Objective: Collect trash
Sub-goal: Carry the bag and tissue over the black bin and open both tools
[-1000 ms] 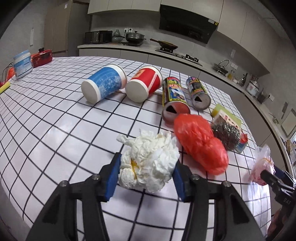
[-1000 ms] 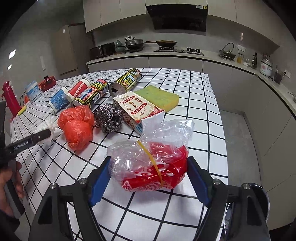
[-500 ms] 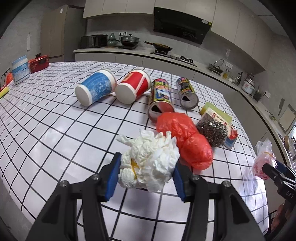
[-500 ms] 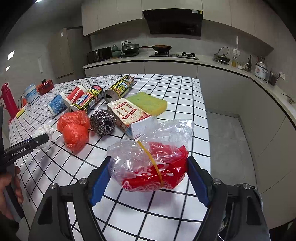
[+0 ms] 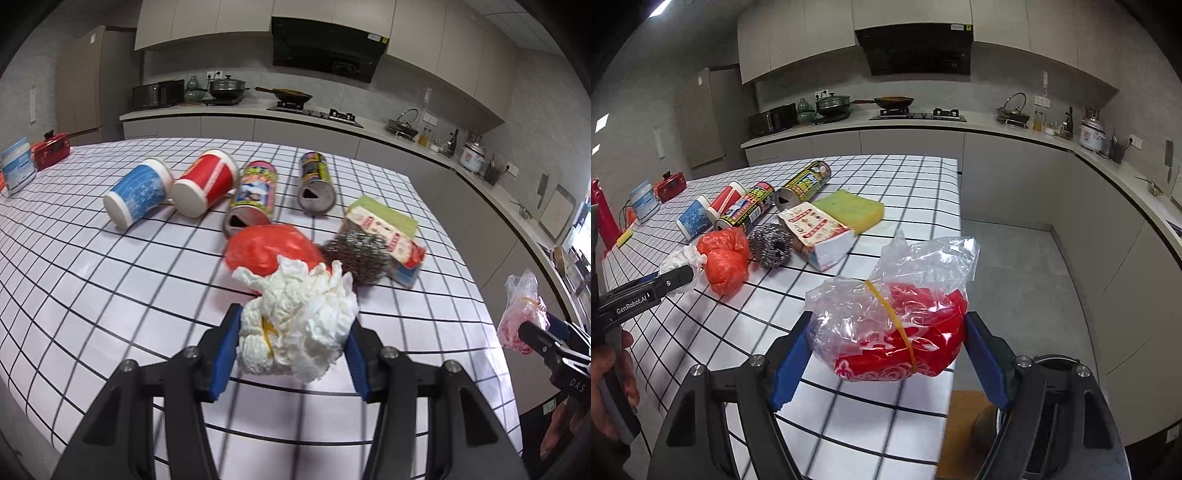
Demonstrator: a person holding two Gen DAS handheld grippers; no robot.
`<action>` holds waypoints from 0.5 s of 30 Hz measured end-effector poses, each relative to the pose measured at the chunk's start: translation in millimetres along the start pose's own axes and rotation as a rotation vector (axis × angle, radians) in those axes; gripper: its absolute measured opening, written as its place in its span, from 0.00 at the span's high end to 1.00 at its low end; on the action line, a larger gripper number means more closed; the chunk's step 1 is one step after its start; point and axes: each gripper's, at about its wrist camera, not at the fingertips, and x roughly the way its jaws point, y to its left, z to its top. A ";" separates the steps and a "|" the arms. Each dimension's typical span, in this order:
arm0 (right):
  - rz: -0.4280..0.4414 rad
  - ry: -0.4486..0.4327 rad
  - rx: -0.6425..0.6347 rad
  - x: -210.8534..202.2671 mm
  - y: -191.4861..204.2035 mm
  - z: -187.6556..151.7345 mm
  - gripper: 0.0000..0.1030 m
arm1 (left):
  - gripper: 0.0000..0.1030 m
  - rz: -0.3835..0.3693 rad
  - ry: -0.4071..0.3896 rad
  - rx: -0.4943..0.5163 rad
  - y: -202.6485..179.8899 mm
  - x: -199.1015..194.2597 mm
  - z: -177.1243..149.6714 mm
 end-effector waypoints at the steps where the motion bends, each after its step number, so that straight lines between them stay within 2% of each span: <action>1: -0.004 -0.001 0.006 -2.6 -6.7 -1.9 0.22 | 0.49 -0.004 0.001 0.006 -7.9 -0.8 -1.4; 15: -0.050 -0.009 0.067 -51.4 -118.6 -26.0 0.22 | 0.49 -0.069 0.003 0.076 -133.1 -16.2 -21.0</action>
